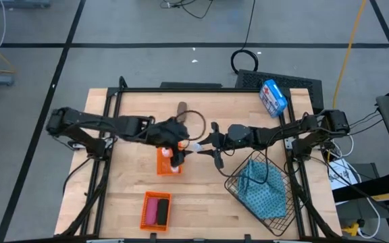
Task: Pick & Place Medicine items
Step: Put the transparent medicine bottle into the top orange basket
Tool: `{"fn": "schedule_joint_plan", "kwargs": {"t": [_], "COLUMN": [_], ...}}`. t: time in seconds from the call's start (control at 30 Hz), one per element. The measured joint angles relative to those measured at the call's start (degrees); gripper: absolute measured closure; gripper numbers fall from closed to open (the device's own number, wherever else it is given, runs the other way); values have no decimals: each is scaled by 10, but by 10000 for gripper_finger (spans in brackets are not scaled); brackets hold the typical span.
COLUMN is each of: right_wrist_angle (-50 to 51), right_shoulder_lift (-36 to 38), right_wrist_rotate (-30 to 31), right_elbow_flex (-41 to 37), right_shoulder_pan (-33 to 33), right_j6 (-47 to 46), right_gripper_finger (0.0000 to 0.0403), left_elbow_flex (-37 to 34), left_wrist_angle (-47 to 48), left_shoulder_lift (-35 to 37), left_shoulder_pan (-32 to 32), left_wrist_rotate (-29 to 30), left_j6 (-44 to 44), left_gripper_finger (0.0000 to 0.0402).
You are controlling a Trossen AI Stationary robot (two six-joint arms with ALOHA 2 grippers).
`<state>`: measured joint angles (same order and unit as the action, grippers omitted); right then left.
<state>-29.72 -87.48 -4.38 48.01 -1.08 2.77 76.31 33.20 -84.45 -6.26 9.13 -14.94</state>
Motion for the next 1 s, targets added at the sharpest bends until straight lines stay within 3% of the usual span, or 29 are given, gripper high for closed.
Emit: {"fn": "schedule_joint_plan", "kwargs": {"t": [0.17,0.4,1.0], "right_wrist_angle": [0,5,9], "right_shoulder_lift": [0,0,0], "right_wrist_rotate": [-1,-2,-2], "right_elbow_flex": [0,0,0], "right_shoulder_pan": [-1,-5,-5], "right_j6": [-1,-1,1], "right_gripper_finger": [281,281,281], "left_elbow_flex": [73,104,106], "left_wrist_angle": [73,75,79], "left_shoulder_lift": [-74,-145,-119], "left_shoulder_pan": [6,6,6], "left_wrist_rotate": [-36,-33,-11], "left_j6": [72,147,160], "left_gripper_finger": [90,94,94]}}
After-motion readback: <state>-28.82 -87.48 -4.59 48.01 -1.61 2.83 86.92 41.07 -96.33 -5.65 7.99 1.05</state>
